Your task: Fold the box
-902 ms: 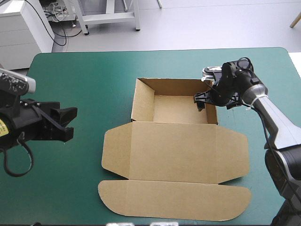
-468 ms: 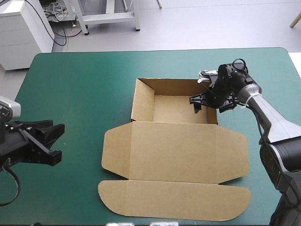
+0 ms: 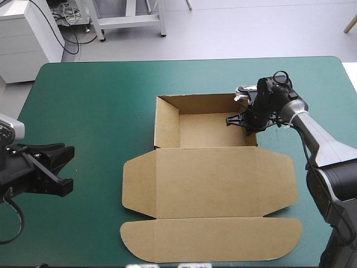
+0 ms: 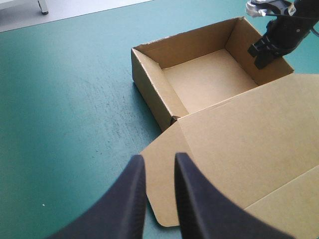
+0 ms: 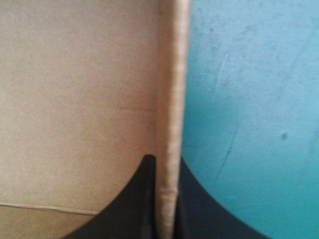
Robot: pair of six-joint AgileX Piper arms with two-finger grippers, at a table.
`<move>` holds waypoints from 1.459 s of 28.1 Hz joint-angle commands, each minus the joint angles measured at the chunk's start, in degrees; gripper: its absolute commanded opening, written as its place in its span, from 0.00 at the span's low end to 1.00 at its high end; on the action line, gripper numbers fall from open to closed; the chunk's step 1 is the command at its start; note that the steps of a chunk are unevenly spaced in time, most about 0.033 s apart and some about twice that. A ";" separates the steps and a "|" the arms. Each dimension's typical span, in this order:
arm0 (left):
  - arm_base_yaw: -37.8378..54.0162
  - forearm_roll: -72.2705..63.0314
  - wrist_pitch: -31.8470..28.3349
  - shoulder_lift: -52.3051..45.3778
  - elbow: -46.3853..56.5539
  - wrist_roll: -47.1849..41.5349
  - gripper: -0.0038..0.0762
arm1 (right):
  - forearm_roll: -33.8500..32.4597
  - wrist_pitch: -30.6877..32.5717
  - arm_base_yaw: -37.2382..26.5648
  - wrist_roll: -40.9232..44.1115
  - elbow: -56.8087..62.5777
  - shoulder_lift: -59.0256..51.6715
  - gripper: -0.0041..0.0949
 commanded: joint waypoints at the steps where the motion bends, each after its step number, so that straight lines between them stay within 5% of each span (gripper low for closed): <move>1: 0.07 -0.52 1.14 0.07 -1.05 0.12 0.22 | -4.25 -1.21 -2.83 -0.63 -1.61 -6.23 0.02; 9: 0.07 0.06 1.14 0.07 -1.05 -0.03 0.22 | -11.72 -0.04 -20.24 -4.64 -3.12 -13.39 0.02; 17: 0.07 -0.65 1.06 0.07 -1.05 -0.03 0.22 | -7.43 -2.72 -40.22 -4.70 -3.00 -13.15 0.02; 29: 0.07 -0.65 1.06 0.07 -0.91 -0.03 0.22 | -7.01 -5.06 -46.57 -5.17 -3.00 -8.86 0.04; 33: 0.07 -0.65 1.06 0.07 -0.91 -0.03 0.22 | -6.44 -4.74 -46.97 -7.71 -3.00 -7.05 0.20; 36: 0.07 -1.50 1.06 0.07 -0.91 -0.03 0.22 | -6.79 -3.75 -47.36 -7.27 -3.00 -6.32 0.58; 38: 0.07 -1.50 1.06 0.07 -0.91 -0.03 0.22 | -8.09 -3.32 -47.36 -7.32 -3.13 -6.32 0.73; 41: 0.07 -0.98 1.06 0.07 -0.91 -0.03 0.22 | -8.09 -1.19 -47.36 -7.32 -3.72 -6.43 0.77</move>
